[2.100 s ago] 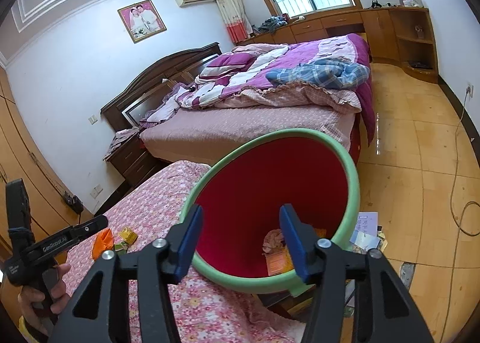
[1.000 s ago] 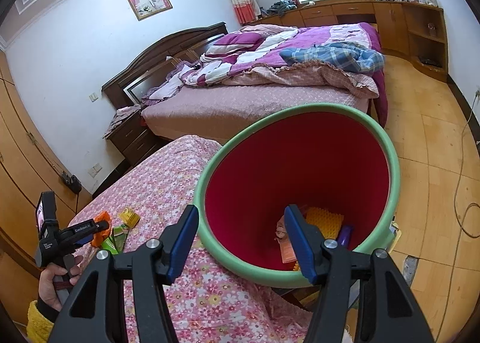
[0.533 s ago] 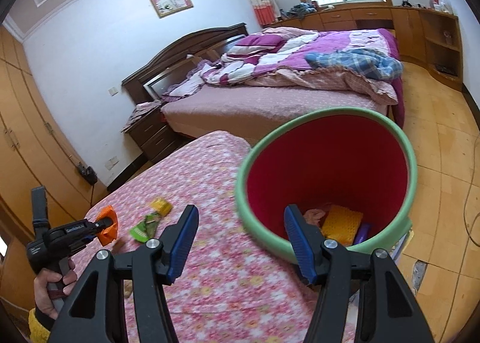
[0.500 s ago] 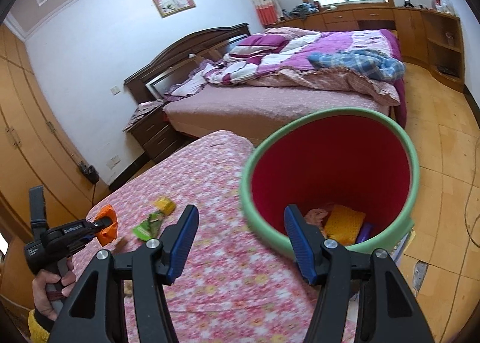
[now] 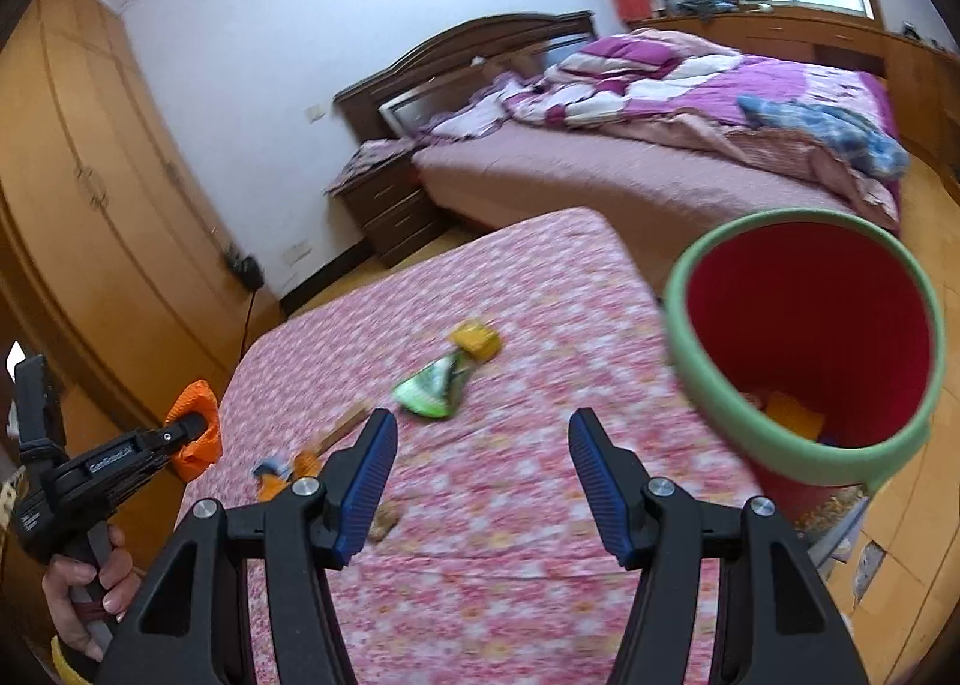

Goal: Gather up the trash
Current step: 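Grasp the orange-yellow mesh bundle with the right gripper while the left gripper lifts the orange net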

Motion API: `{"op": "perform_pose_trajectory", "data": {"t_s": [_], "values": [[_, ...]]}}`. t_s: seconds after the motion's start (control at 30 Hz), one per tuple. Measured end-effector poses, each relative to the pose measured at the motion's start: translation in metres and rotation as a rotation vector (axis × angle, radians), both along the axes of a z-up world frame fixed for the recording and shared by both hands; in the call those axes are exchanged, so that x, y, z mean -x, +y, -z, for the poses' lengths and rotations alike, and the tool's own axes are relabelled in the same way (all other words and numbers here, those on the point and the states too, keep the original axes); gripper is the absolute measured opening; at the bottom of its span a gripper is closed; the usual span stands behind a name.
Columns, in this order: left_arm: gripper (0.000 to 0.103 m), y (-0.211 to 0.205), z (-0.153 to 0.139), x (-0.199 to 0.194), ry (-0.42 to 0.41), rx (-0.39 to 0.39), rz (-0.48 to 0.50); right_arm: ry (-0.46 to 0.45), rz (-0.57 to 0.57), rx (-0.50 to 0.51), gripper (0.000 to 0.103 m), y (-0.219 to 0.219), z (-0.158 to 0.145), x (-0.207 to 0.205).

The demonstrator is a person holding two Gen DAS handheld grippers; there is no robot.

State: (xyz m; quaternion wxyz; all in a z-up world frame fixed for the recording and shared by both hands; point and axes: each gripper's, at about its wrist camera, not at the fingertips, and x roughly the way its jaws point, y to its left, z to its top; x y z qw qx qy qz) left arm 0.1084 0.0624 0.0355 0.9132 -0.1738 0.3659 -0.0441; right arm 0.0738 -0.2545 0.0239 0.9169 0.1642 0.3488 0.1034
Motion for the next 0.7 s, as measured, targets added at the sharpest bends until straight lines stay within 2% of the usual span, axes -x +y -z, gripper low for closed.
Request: {"op": "perform_pose_trajectory", "data": {"t_s": [0.33, 0.57, 0.7], "values": [[0.015, 0.050, 0.025, 0.021, 0.013, 0.006, -0.095, 0.081, -0.178, 0.045, 0.062, 0.097, 0.031, -0.032], [0.015, 0.070, 0.042, 0.027, 0.029, 0.017, -0.114, 0.133, -0.241, 0.078, 0.048, 0.145, 0.057, -0.043], [0.015, 0.077, 0.046, 0.032, 0.031, 0.027, -0.120, 0.154, -0.250, 0.101, 0.041, 0.155, 0.069, -0.048]]}}
